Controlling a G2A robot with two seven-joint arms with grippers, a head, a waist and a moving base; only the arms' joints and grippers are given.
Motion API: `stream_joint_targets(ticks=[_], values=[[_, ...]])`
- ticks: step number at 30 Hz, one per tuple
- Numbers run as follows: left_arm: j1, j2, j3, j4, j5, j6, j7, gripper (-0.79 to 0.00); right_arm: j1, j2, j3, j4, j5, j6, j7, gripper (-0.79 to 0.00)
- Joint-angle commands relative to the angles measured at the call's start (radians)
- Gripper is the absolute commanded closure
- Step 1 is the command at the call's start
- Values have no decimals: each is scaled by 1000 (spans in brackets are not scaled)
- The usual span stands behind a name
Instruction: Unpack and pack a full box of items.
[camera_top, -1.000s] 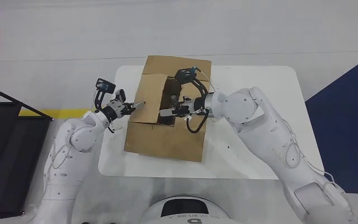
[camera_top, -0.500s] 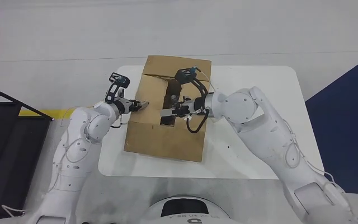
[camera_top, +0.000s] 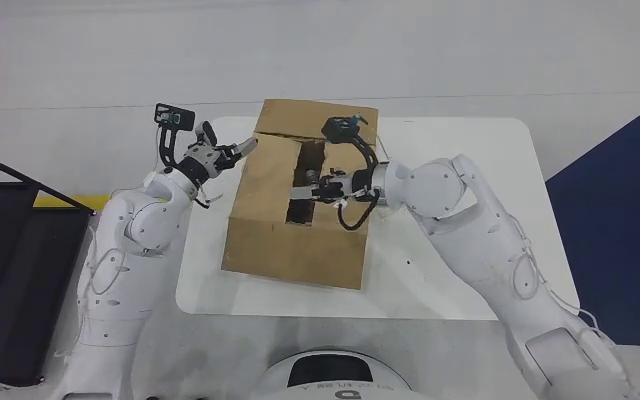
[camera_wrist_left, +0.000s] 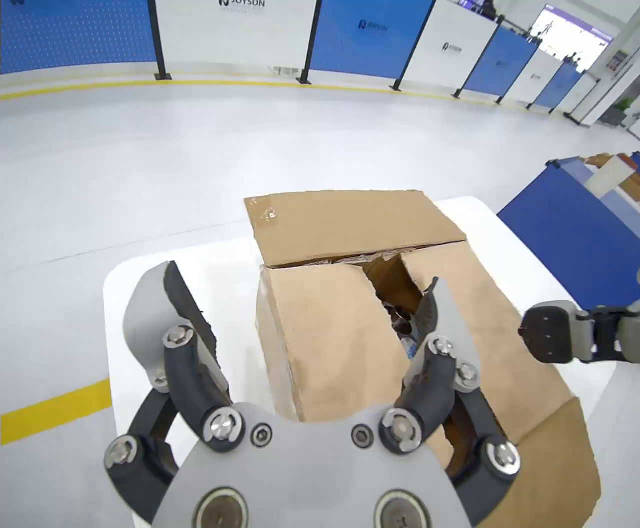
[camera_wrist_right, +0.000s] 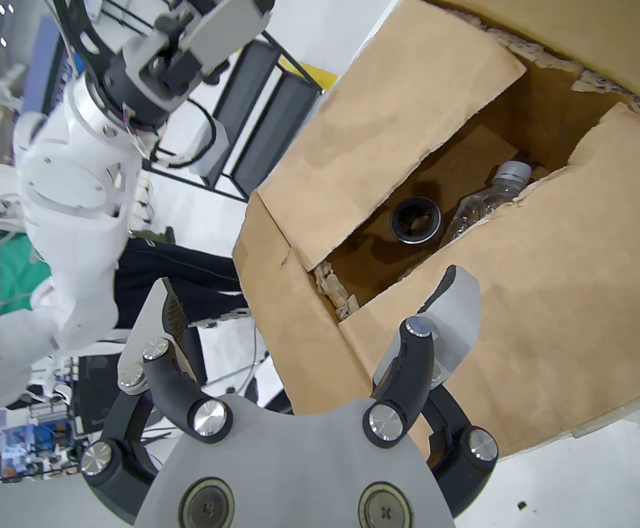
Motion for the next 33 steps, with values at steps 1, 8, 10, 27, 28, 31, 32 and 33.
stream_joint_targets(ticks=[1,8,10,27,28,31,32,33], values=[[-5,1,1,16,-5,-9,2,-785,-21,1,91,87,169,-30,-142,-785],[-34,2,4,98,-81,-71,7,-785,-6,-5,173,293,280,-52,-333,-785],[-44,3,-4,130,-94,-75,9,-785,7,-15,160,328,308,-58,-394,-785],[-52,6,-16,171,-101,-76,22,-785,184,-99,4,664,345,-40,-590,-785],[-52,6,-16,171,-101,-76,22,-785,175,-98,16,661,369,-85,-580,-785],[-52,6,-16,171,-101,-76,22,-785,127,-92,58,635,437,-205,-542,-785],[-52,6,-16,171,-101,-76,22,-785,107,-89,74,622,459,-243,-521,-785],[-52,6,-16,171,-101,-76,22,-785,87,-85,90,606,480,-280,-494,-785]])
